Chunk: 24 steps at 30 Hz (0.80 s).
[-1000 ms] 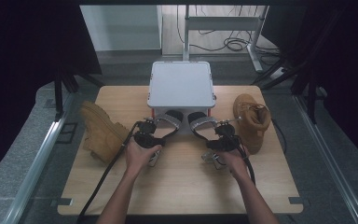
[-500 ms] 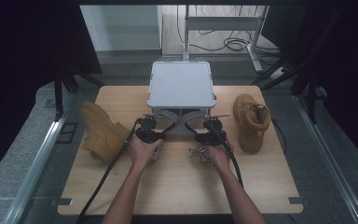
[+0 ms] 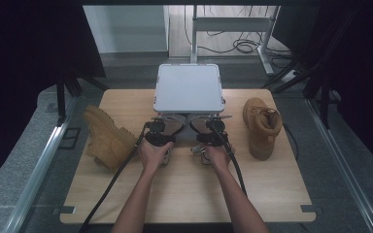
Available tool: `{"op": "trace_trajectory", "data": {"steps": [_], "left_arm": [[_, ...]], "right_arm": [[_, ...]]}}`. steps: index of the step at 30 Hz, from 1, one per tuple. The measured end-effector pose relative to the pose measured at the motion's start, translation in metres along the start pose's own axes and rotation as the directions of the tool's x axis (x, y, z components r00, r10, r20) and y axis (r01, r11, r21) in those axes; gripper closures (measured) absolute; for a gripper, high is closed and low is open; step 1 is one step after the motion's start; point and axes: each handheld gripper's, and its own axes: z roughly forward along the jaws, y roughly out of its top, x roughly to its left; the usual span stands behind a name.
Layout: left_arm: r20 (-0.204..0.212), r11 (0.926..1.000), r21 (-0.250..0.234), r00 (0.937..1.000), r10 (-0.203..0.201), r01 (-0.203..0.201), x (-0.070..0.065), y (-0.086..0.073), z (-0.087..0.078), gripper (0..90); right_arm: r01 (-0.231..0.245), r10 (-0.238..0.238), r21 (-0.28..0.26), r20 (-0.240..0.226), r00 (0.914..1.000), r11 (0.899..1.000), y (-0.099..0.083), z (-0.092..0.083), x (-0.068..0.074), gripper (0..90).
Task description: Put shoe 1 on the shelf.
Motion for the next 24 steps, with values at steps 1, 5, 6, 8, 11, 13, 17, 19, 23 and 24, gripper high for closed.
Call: {"op": "trace_trajectory", "data": {"steps": [1, 5, 6, 8, 11, 13, 17, 19, 23, 24], "left_arm": [[-0.001, 0.9997, -0.02, 0.9999, -0.015, 0.015, -0.001, 0.0, 0.001, 42.0], [-0.006, 0.999, -0.028, 0.9994, -0.034, 0.034, 0.0, 0.003, 0.005, 42.0], [-0.008, 0.999, -0.023, 0.9992, -0.039, 0.038, 0.0, 0.003, 0.006, 42.0], [-0.01, 0.9985, -0.028, 0.9988, -0.048, 0.048, 0.0, 0.002, 0.011, 42.0], [-0.016, 0.9983, -0.036, 0.9988, -0.046, 0.045, -0.002, 0.002, 0.015, 42.0], [-0.016, 0.9981, -0.035, 0.9986, -0.05, 0.05, -0.003, 0.003, 0.016, 41.9], [-0.009, 0.9982, -0.024, 0.9985, -0.055, 0.055, -0.003, 0.004, 0.019, 41.4], [0.008, 0.9959, -0.012, 0.9959, -0.09, 0.09, -0.002, 0.005, 0.02, 38.8], [-0.002, 0.9955, -0.037, 0.9962, -0.087, 0.087, -0.002, 0.005, 0.019, 24.8], [-0.033, 0.9953, -0.07, 0.9971, -0.069, 0.066, -0.003, 0.005, 0.014, 24.8]], "right_arm": [[-0.018, 0.018, 0.005, 0.007, 0.9998, 1.0, 0.001, 0.004, 0.002, 41.7], [-0.004, 0.004, 0.007, 0.023, 0.9997, 1.0, 0.001, 0.008, 0.003, 41.8], [-0.018, 0.018, 0.006, 0.027, 0.9995, 1.0, 0.002, 0.009, 0.005, 41.7], [-0.027, 0.027, -0.001, 0.036, 0.999, 1.0, 0.002, 0.013, 0.005, 41.8], [-0.032, 0.032, 0.0, 0.041, 0.9987, 0.999, 0.002, 0.017, 0.006, 41.7], [-0.034, 0.033, 0.001, 0.048, 0.9983, 0.999, 0.002, 0.02, 0.006, 41.6], [-0.032, 0.032, 0.009, 0.062, 0.9976, 0.999, 0.002, 0.024, 0.007, 41.2], [-0.017, 0.016, 0.024, 0.057, 0.9982, 1.0, 0.003, 0.026, 0.007, 39.8], [-0.044, 0.042, 0.043, 0.055, 0.9976, 0.998, 0.004, 0.029, 0.006, 34.2], [-0.015, 0.014, 0.018, 0.076, 0.997, 1.0, 0.004, 0.028, 0.006, 30.7]]}}
